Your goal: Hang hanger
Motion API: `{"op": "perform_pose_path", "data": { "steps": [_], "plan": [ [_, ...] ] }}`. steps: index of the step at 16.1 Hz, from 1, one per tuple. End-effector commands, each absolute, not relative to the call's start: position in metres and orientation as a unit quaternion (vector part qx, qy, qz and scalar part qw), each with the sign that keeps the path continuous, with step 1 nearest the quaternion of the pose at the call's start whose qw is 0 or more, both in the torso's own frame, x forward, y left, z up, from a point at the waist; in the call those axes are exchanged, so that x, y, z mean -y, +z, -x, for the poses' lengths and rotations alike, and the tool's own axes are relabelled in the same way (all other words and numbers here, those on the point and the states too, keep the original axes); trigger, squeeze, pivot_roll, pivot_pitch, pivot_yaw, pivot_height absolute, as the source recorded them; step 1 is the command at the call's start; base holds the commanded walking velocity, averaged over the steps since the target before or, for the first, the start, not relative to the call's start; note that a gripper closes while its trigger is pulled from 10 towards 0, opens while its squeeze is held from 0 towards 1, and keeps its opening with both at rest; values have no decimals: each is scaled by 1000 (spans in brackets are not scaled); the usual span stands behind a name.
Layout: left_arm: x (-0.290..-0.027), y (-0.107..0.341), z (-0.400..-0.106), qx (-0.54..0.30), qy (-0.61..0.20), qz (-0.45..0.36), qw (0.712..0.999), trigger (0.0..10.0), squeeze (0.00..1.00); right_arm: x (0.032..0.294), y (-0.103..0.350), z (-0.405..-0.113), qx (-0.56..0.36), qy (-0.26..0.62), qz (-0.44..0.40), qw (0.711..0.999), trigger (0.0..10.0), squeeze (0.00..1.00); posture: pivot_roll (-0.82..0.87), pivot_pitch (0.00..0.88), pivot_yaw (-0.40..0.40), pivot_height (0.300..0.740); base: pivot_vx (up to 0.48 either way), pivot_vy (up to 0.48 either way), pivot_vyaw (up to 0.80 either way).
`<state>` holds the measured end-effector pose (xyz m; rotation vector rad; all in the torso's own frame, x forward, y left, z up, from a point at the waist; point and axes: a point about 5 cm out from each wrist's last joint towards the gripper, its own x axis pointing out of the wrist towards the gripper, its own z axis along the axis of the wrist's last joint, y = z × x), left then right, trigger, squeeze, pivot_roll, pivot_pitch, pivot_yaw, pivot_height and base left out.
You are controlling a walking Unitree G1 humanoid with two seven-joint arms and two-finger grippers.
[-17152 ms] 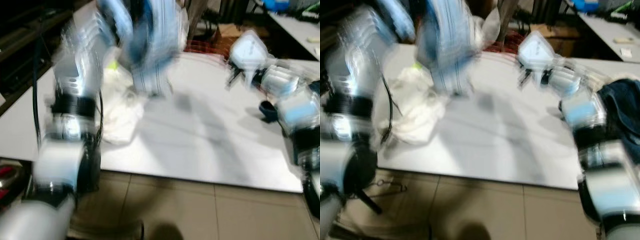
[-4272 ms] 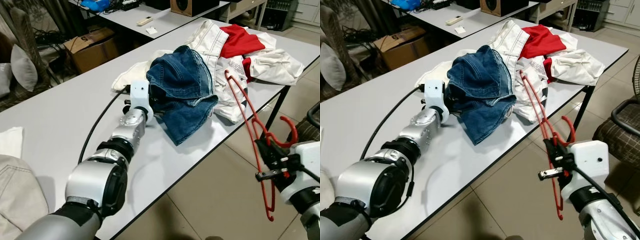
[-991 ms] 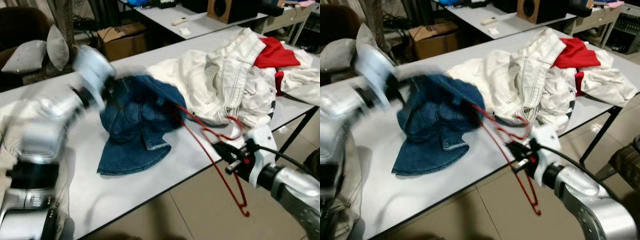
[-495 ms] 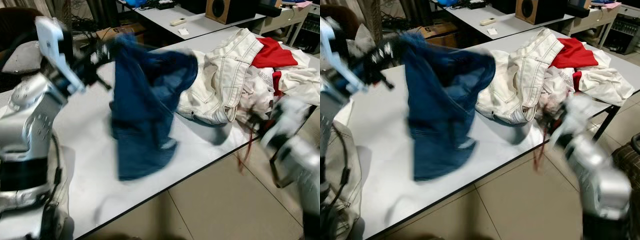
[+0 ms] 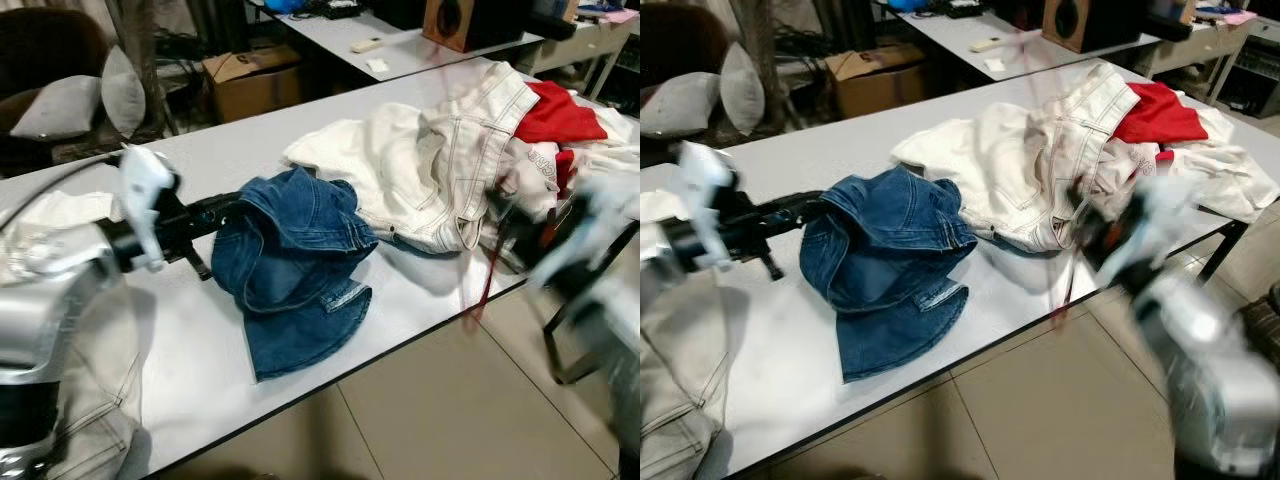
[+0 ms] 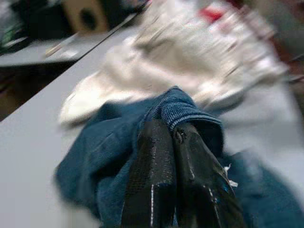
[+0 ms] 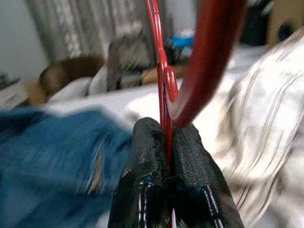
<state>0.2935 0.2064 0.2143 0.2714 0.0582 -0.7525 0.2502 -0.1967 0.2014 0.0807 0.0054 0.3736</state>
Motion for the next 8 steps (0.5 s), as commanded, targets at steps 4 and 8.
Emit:
{"op": "perform_pose_path", "data": {
  "steps": [4,8],
  "plan": [
    [-208,188,-303,-89,-342,-283,891,10000,1000,199,189,-233,-38,162,-18,986,10000,0,-133,0,95,740,0,0,0],
    [-243,185,-297,-164,-329,-392,843,10000,1000,209,180,-222,-61,130,-2,990,10000,0,-133,0,95,740,0,0,0]
  ]
}}
